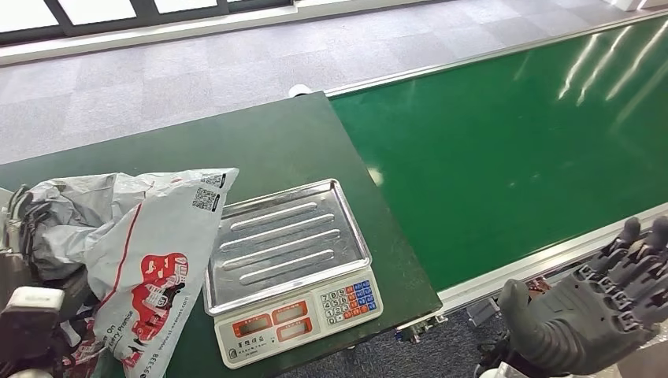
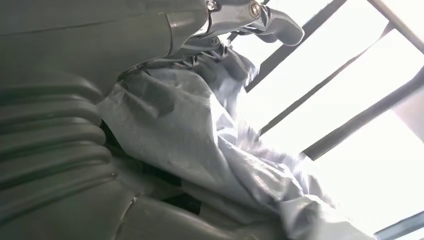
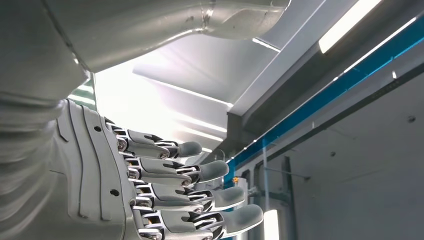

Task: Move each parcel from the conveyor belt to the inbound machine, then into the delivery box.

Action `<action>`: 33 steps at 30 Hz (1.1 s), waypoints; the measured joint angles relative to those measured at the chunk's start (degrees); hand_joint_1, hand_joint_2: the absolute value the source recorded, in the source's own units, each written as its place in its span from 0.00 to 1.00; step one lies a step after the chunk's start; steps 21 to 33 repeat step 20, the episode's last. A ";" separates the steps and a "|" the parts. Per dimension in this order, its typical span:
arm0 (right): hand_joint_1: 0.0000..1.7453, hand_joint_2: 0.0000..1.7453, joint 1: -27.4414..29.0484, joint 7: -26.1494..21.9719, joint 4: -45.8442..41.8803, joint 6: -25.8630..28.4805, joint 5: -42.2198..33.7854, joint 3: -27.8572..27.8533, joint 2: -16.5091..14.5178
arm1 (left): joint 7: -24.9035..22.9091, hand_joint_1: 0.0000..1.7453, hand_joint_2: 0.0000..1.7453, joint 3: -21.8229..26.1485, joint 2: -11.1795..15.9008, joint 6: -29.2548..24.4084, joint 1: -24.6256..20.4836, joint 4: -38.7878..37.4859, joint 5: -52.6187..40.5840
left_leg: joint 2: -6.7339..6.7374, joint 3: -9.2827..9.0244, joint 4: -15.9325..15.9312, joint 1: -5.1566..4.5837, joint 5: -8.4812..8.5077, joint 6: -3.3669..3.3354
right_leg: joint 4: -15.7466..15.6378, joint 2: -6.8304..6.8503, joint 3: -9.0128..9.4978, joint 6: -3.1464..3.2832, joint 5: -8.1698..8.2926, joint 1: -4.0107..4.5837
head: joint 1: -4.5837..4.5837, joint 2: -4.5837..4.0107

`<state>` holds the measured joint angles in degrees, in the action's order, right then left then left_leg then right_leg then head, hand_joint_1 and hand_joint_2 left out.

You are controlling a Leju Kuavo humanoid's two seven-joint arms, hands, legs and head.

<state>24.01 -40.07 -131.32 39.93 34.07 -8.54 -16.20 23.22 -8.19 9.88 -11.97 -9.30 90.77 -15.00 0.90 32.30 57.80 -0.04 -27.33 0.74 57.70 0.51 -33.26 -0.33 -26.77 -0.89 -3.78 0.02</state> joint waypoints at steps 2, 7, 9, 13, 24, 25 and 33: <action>0.00 1.00 -0.48 0.01 -0.01 0.00 -0.97 0.57 0.01 | 4.86 0.00 0.00 -0.09 -3.74 -9.65 1.90 3.63 3.05 | -0.04 0.01 0.00 0.00 -0.03 -0.04 | -0.01 0.02 0.01 -0.04 -0.03 0.00 | 0.01 -0.01; 0.00 1.00 -1.87 -0.01 -0.07 0.00 -1.01 1.00 0.01 | 14.37 0.00 0.00 -1.88 -9.85 -22.60 4.82 9.64 9.83 | -0.07 0.01 0.00 0.01 -0.04 -0.07 | -0.02 0.12 0.06 -0.05 -0.04 0.03 | 0.02 0.01; 0.00 1.00 -2.07 0.00 -0.15 0.00 -0.81 1.00 0.01 | 15.46 0.00 0.00 -2.71 -11.31 -24.44 5.69 11.27 9.96 | -0.07 0.00 0.00 0.02 -0.03 -0.07 | -0.02 0.13 0.07 -0.05 -0.04 0.04 | 0.01 0.01; 0.00 1.00 -1.94 -0.01 -0.98 0.00 0.08 1.00 -0.01 | 15.18 0.00 0.00 -3.67 -13.02 -25.69 6.95 12.96 10.74 | -0.06 -0.01 0.00 0.03 -0.01 -0.06 | -0.01 0.13 0.09 -0.05 -0.03 0.04 | 0.01 0.00; 0.00 1.00 -1.72 0.01 -2.25 0.00 0.20 1.00 -0.04 | 15.01 0.00 0.00 -4.04 -14.16 -25.89 8.15 14.02 11.21 | -0.07 -0.02 0.00 0.03 0.00 -0.06 | -0.01 0.12 0.09 -0.05 -0.03 0.04 | 0.00 0.01; 0.00 1.00 -1.72 0.01 -2.25 0.00 0.20 1.00 -0.04 | 15.01 0.00 0.00 -4.04 -14.16 -25.89 8.15 14.02 11.21 | -0.07 -0.02 0.00 0.03 0.00 -0.06 | -0.01 0.12 0.09 -0.05 -0.03 0.04 | 0.00 0.01; 0.00 1.00 -1.72 0.01 -2.25 0.00 0.20 1.00 -0.04 | 15.01 0.00 0.00 -4.04 -14.16 -25.89 8.15 14.02 11.21 | -0.07 -0.02 0.00 0.03 0.00 -0.06 | -0.01 0.12 0.09 -0.05 -0.03 0.04 | 0.00 0.01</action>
